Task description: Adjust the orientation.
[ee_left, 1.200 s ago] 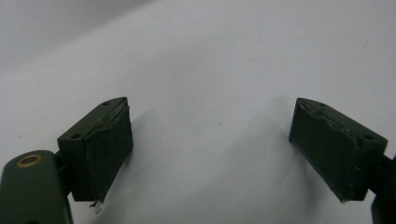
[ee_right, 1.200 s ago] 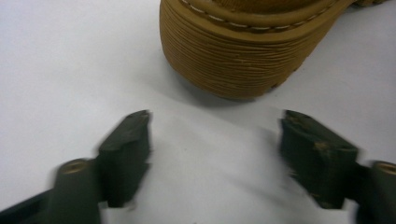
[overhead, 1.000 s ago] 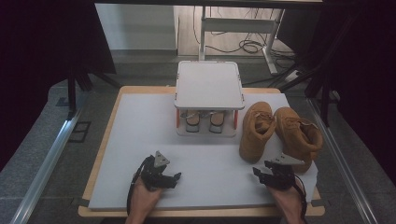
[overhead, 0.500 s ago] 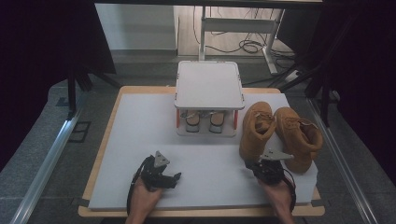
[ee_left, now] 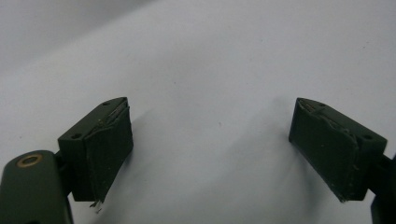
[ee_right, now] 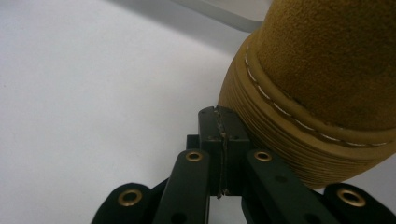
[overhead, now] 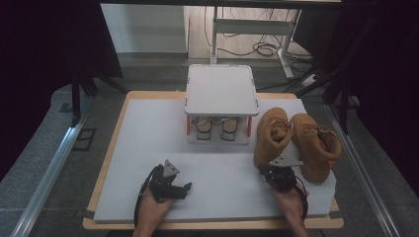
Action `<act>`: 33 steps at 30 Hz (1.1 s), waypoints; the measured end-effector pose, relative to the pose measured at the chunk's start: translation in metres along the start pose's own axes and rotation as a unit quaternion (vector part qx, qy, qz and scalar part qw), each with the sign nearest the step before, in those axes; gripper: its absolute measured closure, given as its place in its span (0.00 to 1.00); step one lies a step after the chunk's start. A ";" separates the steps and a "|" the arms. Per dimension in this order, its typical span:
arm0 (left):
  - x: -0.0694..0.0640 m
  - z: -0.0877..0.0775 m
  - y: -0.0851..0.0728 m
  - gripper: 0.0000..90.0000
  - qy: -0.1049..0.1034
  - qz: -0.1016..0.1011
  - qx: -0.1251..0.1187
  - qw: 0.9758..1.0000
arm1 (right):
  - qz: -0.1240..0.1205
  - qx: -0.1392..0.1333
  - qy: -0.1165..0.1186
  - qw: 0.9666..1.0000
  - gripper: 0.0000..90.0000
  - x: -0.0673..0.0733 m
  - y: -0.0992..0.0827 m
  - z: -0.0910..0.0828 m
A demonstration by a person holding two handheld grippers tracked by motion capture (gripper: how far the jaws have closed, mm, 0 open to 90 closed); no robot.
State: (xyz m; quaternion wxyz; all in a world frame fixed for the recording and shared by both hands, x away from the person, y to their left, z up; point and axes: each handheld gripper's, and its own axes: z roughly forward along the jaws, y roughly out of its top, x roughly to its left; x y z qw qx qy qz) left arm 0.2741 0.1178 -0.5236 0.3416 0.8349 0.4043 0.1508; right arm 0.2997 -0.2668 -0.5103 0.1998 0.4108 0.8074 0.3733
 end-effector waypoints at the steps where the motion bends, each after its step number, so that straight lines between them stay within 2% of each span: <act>1: 0.000 0.000 0.000 0.15 0.000 0.000 0.000 1.000 | 0.000 0.001 0.000 1.000 1.00 0.000 0.000 -0.001; 17: 0.000 0.000 0.000 0.15 0.000 0.001 -0.001 1.000 | 0.006 0.004 -0.013 1.000 1.00 -0.014 -0.013 -0.017; 33: 0.000 0.000 0.000 0.15 0.000 0.001 -0.001 1.000 | 0.020 0.006 -0.039 0.999 1.00 -0.032 -0.027 -0.035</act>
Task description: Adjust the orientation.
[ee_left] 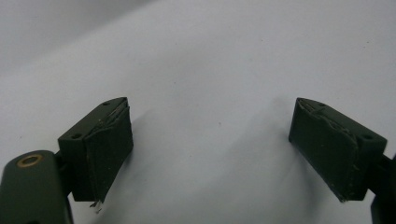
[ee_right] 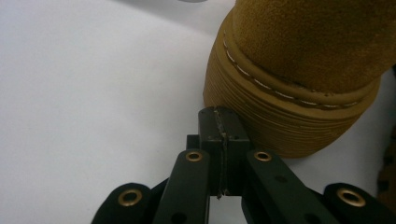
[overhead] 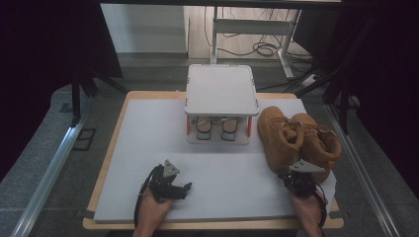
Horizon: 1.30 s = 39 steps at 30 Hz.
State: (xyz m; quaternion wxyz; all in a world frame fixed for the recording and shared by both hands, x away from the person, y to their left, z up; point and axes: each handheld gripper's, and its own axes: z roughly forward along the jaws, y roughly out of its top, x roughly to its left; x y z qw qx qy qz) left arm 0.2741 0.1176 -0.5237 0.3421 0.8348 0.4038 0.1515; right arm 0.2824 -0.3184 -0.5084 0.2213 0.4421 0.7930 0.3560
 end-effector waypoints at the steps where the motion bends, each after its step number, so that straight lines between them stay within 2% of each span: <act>1: 0.000 0.000 0.000 0.15 0.000 0.000 0.000 1.000 | 0.000 0.000 -0.001 1.000 1.00 0.000 0.000 0.000; 7: 0.000 0.000 0.000 0.15 0.000 0.000 0.001 1.000 | 0.001 -0.002 -0.003 1.000 0.98 0.001 -0.001 0.000; 10: 0.000 0.000 0.000 0.15 0.000 0.000 0.001 1.000 | 0.014 -0.007 0.006 1.000 0.96 0.000 -0.002 -0.002; 14: 0.000 0.000 0.000 0.15 0.000 0.000 0.001 1.000 | 0.039 -0.035 0.023 0.998 0.88 -0.001 -0.004 -0.012; 19: 0.000 0.000 0.000 0.15 0.000 0.000 0.000 1.000 | 0.054 -0.067 0.003 0.996 0.73 -0.001 -0.004 -0.024; 27: 0.000 0.000 0.000 0.15 0.000 -0.003 -0.001 1.000 | 0.062 -0.090 -0.023 0.994 0.56 0.000 0.004 -0.031; 34: 0.000 0.000 0.000 0.15 0.000 -0.002 -0.001 1.000 | 0.076 -0.121 -0.063 0.988 0.42 0.001 0.011 -0.033; 39: 0.000 0.000 0.000 0.15 0.000 -0.003 -0.001 1.000 | 0.085 -0.139 -0.081 0.983 0.35 0.000 0.016 -0.032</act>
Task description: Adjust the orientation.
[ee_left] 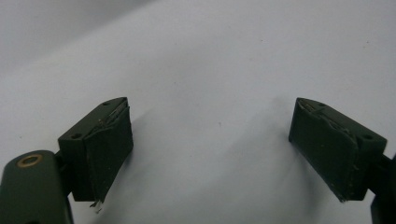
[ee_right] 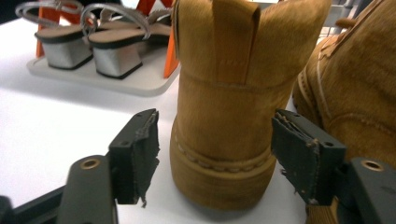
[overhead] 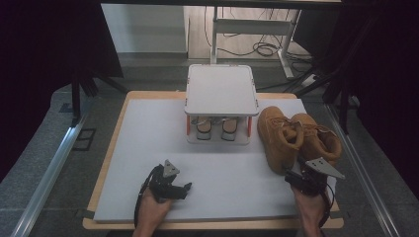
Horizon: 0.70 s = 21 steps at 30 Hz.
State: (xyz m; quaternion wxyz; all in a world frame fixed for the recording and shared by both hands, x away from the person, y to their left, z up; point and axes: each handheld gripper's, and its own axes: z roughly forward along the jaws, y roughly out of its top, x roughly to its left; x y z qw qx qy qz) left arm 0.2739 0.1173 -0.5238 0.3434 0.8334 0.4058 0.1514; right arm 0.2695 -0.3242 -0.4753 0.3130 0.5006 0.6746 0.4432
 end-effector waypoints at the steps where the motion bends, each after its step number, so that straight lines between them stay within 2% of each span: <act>1: 0.000 0.000 0.000 0.15 0.000 0.000 0.000 1.000 | 0.004 -0.003 -0.004 1.000 0.33 0.000 0.001 0.001; 10: 0.000 0.000 0.000 0.15 0.000 0.000 0.000 1.000 | 0.029 -0.035 -0.019 0.999 0.26 0.000 0.008 0.009; 21: 0.000 0.000 0.000 0.15 0.000 0.000 0.000 1.000 | 0.035 -0.056 -0.051 0.997 0.19 0.004 0.019 0.025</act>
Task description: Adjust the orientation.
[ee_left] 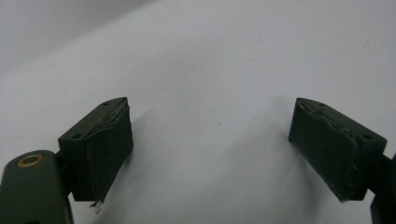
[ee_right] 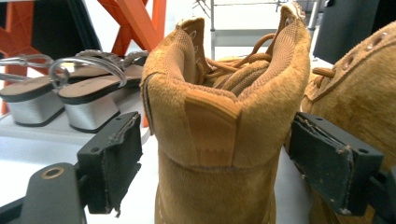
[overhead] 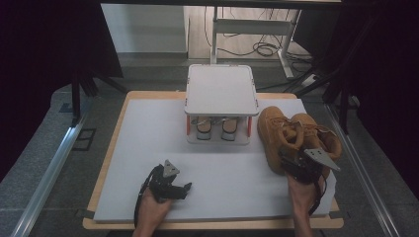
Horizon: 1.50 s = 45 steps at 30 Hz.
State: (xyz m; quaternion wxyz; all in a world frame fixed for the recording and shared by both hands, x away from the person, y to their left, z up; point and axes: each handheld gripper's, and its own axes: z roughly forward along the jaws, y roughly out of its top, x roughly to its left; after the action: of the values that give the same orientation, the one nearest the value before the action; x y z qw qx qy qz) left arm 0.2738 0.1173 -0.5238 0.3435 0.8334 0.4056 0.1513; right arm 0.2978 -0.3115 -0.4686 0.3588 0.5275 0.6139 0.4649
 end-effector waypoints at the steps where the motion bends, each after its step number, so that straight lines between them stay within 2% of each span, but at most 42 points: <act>1: 0.000 0.000 0.000 0.15 0.000 0.000 0.000 1.000 | -0.002 -0.001 -0.004 1.000 0.18 0.001 0.000 0.002; 20: 0.000 0.000 0.000 0.15 0.000 0.000 0.000 1.000 | -0.008 -0.006 -0.064 0.998 0.07 0.012 0.006 0.032; 28: 0.000 0.000 0.000 0.15 0.000 0.000 0.000 1.000 | -0.001 -0.003 -0.080 0.997 0.06 0.014 0.008 0.044; 33: 0.000 0.000 0.000 0.15 0.000 0.000 0.000 1.000 | -0.004 0.000 -0.082 0.997 0.16 0.014 0.009 0.045; 37: 0.000 0.000 0.000 0.15 0.000 0.000 0.000 1.000 | -0.018 0.005 -0.085 0.996 0.30 0.015 0.010 0.042; 40: 0.000 0.000 0.000 0.15 0.000 0.001 0.000 1.000 | -0.025 0.004 -0.096 0.995 0.45 0.017 0.009 0.041; 45: 0.000 0.000 0.000 0.15 0.000 0.001 0.000 1.000 | -0.039 0.002 -0.103 0.994 0.53 0.022 0.008 0.040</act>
State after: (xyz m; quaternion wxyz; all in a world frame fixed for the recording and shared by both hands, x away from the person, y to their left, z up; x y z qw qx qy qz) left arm 0.2739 0.1175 -0.5238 0.3431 0.8338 0.4052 0.1513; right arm 0.3336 -0.2826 -0.4723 0.4373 0.5485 0.5947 0.3927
